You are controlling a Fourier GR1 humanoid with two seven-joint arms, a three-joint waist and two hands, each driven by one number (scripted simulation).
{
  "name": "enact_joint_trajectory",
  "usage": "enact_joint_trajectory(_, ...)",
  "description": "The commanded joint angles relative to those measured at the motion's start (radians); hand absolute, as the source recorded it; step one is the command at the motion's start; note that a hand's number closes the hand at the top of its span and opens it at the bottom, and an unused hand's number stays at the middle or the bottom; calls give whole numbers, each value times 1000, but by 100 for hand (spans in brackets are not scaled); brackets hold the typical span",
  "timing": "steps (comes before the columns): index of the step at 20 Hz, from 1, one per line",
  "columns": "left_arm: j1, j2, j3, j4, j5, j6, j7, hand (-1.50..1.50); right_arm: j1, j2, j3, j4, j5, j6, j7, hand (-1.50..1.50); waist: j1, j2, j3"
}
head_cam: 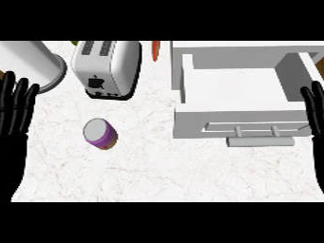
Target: Pick up the can, place it into the drawer and close the drawer
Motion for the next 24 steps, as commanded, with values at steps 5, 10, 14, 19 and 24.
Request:
enact_joint_trajectory(5,-84,-47,-138,50,30,-81,-34,-150,-77,6,-34,59,1,-10,-1,-150,12,-10,-4)
enact_joint_trajectory(10,-24,-10,-134,170,-35,-41,222,-150,42,12,-33,44,0,-40,202,-150,4,-10,-4)
enact_joint_trajectory(14,7,-45,-196,24,-80,-1,332,-150,104,17,-6,-2,35,-33,225,-150,13,-12,-4)
enact_joint_trajectory(19,5,-40,-161,33,-53,-31,354,-150,164,25,-38,-32,-3,9,198,-150,12,-11,-4)
enact_joint_trajectory(24,70,-61,-148,-19,-25,-11,385,-150,178,17,-79,0,-31,45,147,-150,14,-11,-4)
